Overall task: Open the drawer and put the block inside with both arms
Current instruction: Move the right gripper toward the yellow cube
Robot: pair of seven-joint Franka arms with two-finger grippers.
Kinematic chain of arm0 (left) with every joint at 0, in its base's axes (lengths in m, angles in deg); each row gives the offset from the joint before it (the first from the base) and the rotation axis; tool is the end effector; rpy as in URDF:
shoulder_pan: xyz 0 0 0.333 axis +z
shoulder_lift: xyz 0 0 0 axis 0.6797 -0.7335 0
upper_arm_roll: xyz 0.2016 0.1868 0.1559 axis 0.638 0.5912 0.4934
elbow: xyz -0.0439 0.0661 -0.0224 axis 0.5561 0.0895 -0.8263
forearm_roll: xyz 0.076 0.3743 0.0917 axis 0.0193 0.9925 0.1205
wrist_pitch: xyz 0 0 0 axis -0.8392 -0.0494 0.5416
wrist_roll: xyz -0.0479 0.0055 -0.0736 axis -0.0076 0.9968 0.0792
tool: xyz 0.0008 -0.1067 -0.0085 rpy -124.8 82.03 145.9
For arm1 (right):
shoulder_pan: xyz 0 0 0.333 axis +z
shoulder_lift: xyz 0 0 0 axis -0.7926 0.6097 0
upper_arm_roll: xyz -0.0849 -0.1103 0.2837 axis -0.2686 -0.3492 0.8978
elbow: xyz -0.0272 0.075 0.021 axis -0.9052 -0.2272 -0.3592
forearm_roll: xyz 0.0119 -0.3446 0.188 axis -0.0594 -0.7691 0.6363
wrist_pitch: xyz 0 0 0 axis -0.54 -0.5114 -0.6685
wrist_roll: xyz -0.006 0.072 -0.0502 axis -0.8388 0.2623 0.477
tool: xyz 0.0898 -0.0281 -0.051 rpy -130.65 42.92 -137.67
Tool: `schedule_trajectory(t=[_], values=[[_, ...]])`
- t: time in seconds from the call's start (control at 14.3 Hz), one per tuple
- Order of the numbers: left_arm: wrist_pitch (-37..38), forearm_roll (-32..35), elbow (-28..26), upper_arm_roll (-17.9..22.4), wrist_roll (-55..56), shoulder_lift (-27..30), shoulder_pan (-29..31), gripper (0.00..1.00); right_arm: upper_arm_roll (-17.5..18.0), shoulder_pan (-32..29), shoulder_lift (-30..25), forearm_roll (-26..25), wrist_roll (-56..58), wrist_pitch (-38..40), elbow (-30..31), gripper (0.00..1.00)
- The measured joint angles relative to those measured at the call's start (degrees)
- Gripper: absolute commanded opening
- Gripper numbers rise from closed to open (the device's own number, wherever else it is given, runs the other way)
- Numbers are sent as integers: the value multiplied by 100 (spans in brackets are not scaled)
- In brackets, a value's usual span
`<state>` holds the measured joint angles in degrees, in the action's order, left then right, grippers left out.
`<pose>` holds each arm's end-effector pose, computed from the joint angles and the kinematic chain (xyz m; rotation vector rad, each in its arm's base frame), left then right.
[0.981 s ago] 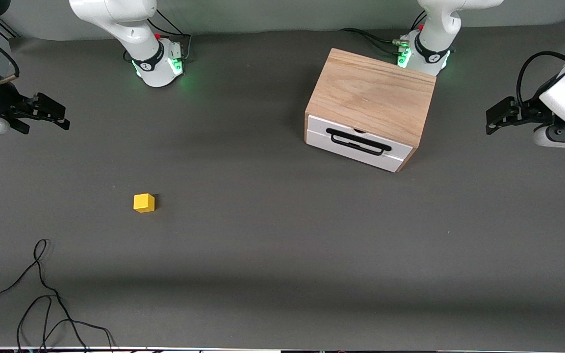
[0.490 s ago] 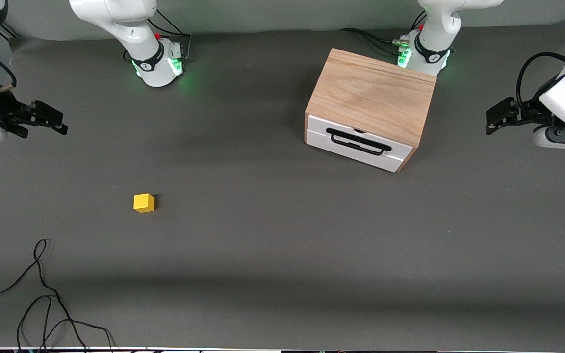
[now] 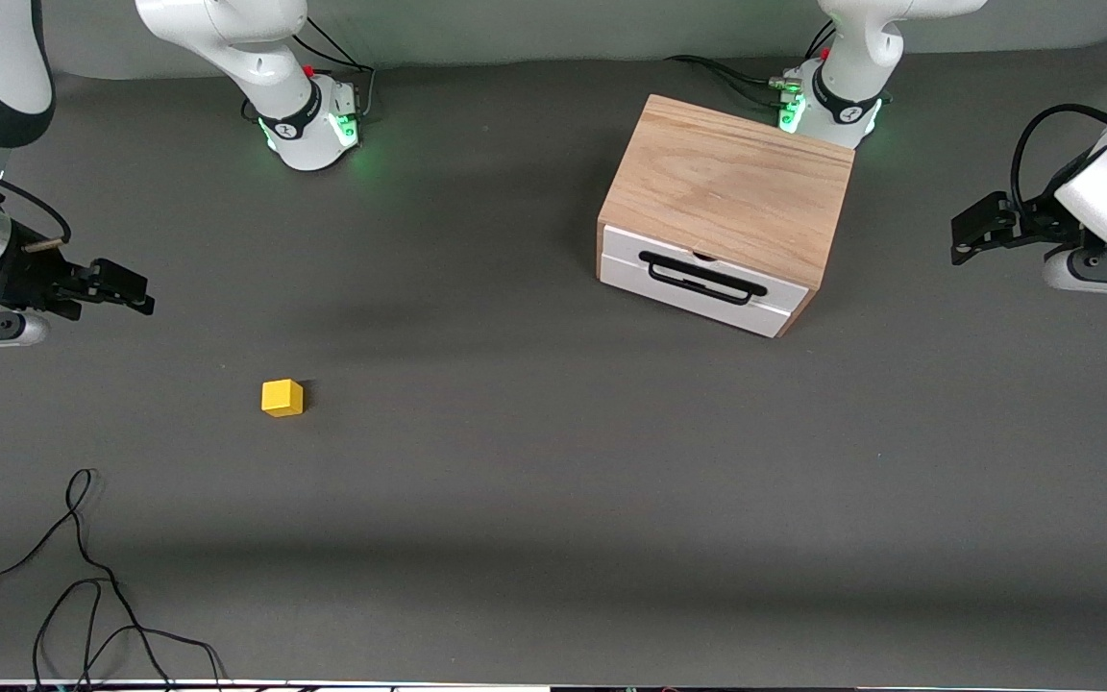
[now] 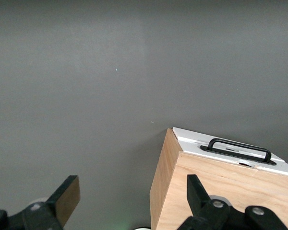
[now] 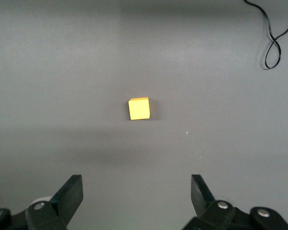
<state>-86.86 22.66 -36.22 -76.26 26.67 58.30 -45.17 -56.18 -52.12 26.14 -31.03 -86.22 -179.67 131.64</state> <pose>0.5517 -0.0662 0.6355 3.1250 -0.1785 -0.0869 0.5590 -0.0100 0.5500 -3.1177 -0.0286 0.0560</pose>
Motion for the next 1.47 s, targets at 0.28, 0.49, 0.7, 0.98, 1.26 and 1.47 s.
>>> schedule_trajectory(t=[0.28,0.49,0.7,0.98,1.26,1.47], values=[[0,0,0,0,0,-3,0,99,16,14,164,0,0,-205,0,100],[0,0,0,0,0,-5,0,99,40,16,233,0,0,-270,0,100],[0,0,0,0,0,-5,0,99,40,15,252,0,0,-270,0,100],[0,0,0,0,0,-5,0,99,40,15,255,0,0,-272,-1,100],[0,0,0,4,0,-5,0,99,40,15,257,0,0,-274,-1,100],[0,0,0,4,0,-5,0,99,40,15,257,0,0,-279,-3,100]])
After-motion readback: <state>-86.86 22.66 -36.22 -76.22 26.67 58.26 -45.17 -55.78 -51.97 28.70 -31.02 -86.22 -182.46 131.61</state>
